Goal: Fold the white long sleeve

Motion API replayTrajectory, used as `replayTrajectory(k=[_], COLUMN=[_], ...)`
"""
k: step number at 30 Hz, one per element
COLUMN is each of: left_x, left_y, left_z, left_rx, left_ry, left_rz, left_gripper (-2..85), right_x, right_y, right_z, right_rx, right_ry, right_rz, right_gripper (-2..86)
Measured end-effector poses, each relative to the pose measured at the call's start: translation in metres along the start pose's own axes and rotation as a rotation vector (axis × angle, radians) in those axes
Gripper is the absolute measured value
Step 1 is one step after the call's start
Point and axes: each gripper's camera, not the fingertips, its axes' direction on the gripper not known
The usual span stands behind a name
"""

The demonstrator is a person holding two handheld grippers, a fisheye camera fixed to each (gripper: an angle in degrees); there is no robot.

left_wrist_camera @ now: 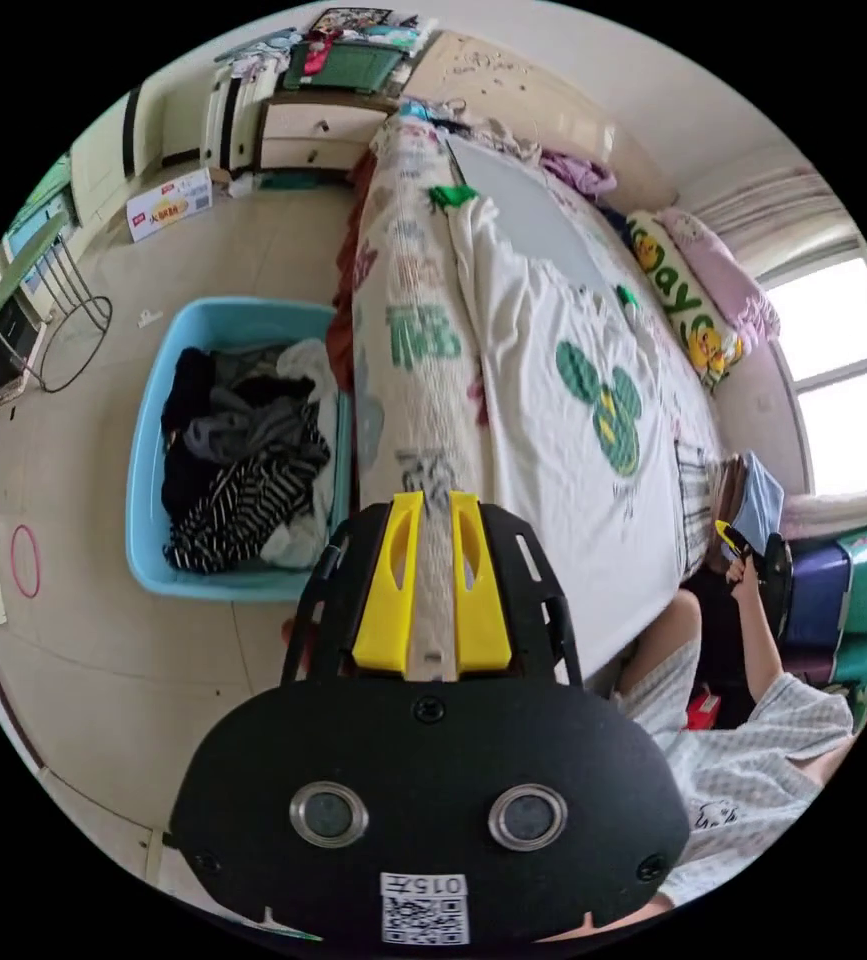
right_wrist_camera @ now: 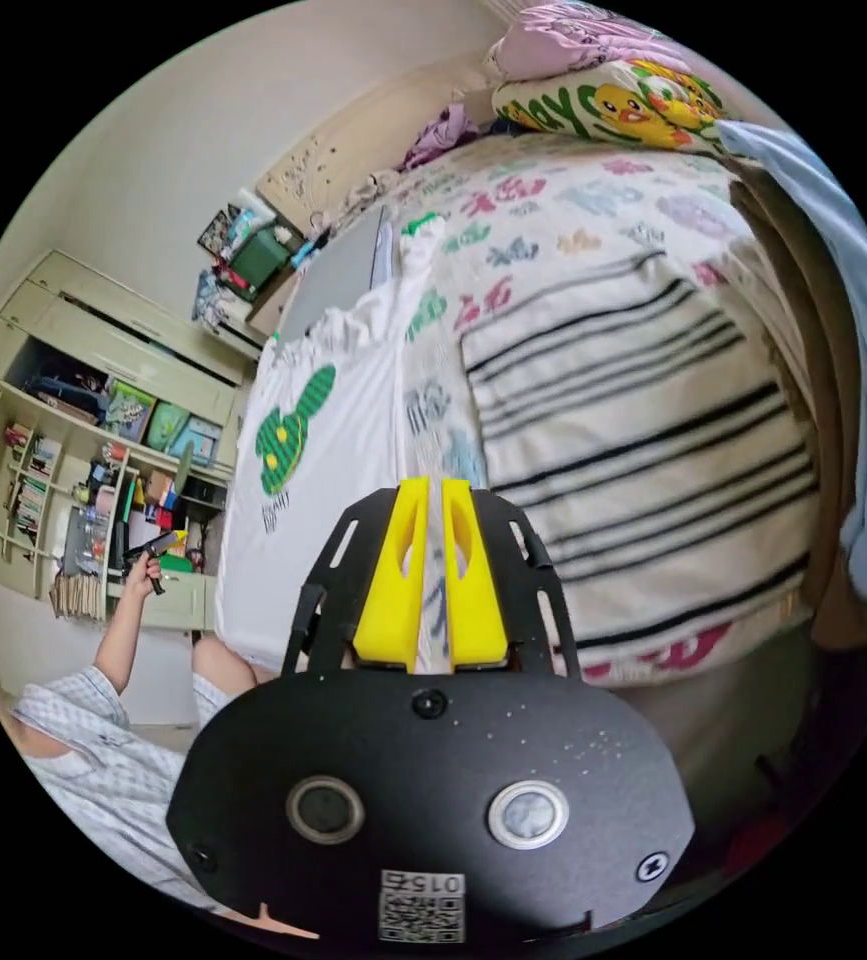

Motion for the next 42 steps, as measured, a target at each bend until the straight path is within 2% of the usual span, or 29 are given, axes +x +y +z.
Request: replayTrajectory(k=[4,6,9,13,20,21,23,25,27,29,31,33,34,36,37,38,40,42], left_x=[-0.009,-0.020,-0.025,-0.028,-0.033,-0.029,-0.021,-0.014,-0.003,0.013,0.025,0.034,0.038,0.056,0.056,0.046,0.023,-0.007], left_y=[-0.077,-0.117,-0.155,-0.184,-0.192,-0.188,-0.182,-0.166,-0.141,-0.125,-0.118,-0.114,-0.114,-0.107,-0.102,-0.090,-0.075,-0.071], left_z=[0.032,0.063,0.111,0.160,0.226,0.227,0.227,0.210,0.175,0.153,0.147,0.155,0.160,0.179,0.178,0.169,0.153,0.144], left_rx=[0.118,0.199,0.234,0.234,0.215,0.216,0.206,0.308,0.475,0.553,0.519,0.404,0.355,0.134,0.134,0.207,0.364,0.486], left_ry=[0.042,0.134,0.178,0.157,0.168,0.105,0.123,0.068,0.045,0.036,0.056,0.093,0.113,0.112,0.090,0.093,0.215,0.156], left_rz=[-0.090,-0.194,-0.264,-0.283,-0.256,-0.238,-0.147,-0.129,-0.045,0.079,0.159,0.220,0.261,0.440,0.449,0.397,0.299,0.127], left_gripper=[7.0,7.8,9.3,10.0,9.6,7.2,2.7,0.3,-0.5,-0.7,-0.7,-0.7,-0.7,-0.5,-0.5,-0.4,-0.1,1.1], right_x=[0.008,0.018,0.028,0.045,0.089,0.087,0.080,0.054,-0.003,-0.056,-0.105,-0.153,-0.160,-0.174,-0.172,-0.161,-0.127,-0.062], right_y=[-0.115,-0.183,-0.240,-0.272,-0.249,-0.241,-0.236,-0.222,-0.202,-0.187,-0.168,-0.131,-0.121,-0.088,-0.085,-0.085,-0.095,-0.116], right_z=[0.029,0.064,0.111,0.167,0.228,0.233,0.247,0.244,0.228,0.234,0.265,0.323,0.335,0.352,0.347,0.331,0.302,0.286], right_rx=[0.033,0.043,0.069,0.081,0.121,0.123,0.046,0.094,0.210,0.178,-0.001,-0.280,-0.327,-0.402,-0.368,-0.273,-0.078,0.134], right_ry=[-0.015,-0.006,-0.043,-0.110,-0.009,-0.029,-0.130,-0.046,0.037,0.022,-0.029,-0.021,0.002,0.000,-0.006,-0.035,-0.055,0.108], right_rz=[0.006,0.040,0.077,0.126,0.230,0.198,0.135,0.069,-0.110,-0.305,-0.457,-0.608,-0.629,-0.723,-0.725,-0.704,-0.620,-0.360], right_gripper=[4.0,5.8,8.3,12.0,11.4,8.9,4.3,1.9,0.9,0.6,0.7,1.4,1.8,4.6,5.6,5.7,5.6,4.2])
